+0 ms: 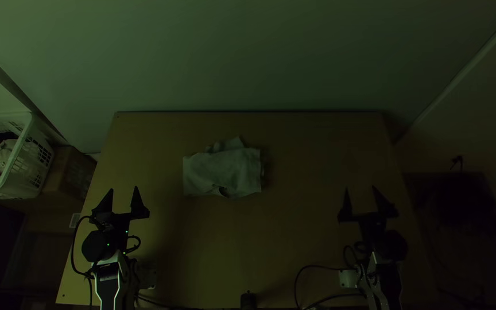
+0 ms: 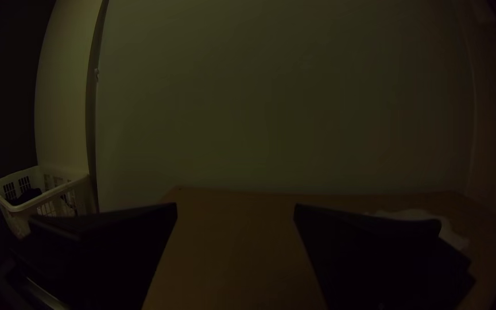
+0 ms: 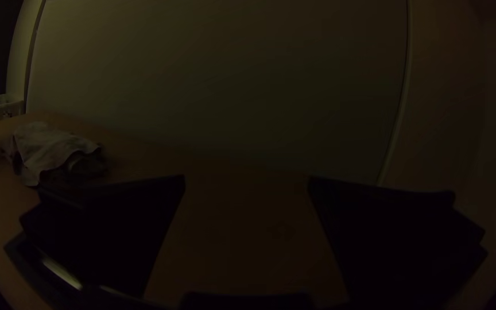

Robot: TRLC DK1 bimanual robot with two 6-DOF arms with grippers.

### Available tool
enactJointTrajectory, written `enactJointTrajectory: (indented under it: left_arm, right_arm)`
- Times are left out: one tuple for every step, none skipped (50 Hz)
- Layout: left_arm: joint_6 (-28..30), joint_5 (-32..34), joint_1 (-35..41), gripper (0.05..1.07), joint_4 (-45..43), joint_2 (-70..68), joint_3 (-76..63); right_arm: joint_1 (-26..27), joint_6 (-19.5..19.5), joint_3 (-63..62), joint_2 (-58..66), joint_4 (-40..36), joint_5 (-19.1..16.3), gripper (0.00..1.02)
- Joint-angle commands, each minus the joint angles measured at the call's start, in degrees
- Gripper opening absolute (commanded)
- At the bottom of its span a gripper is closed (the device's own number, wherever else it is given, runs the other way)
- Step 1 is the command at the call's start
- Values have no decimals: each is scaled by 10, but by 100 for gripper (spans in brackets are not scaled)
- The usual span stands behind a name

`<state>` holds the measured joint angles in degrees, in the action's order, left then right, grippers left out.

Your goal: Fold the t-shirt

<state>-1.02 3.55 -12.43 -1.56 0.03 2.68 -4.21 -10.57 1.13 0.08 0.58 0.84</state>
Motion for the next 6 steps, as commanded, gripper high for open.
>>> enactJointTrajectory:
  left_arm:
    - [9,-1,2,103,17,0,-25]
    - [9,-1,2,103,17,0,-25]
    - [9,-1,3,103,17,0,-25]
    - [9,-1,3,103,17,0,-25]
    - [9,-1,3,103,17,0,-25]
    - [9,-1,3,103,17,0,-25]
  right_arm:
    - [-1,-2,-6,-3,-16,5,98]
    - [-1,-2,-6,-3,-16,5,98]
    - [0,-2,-6,-3,-16,5,98]
    - [-1,-2,-6,-3,-16,5,98]
    - [-1,-2,-6,-3,-15,5,98]
    - [-1,-2,-6,-3,-15,5,98]
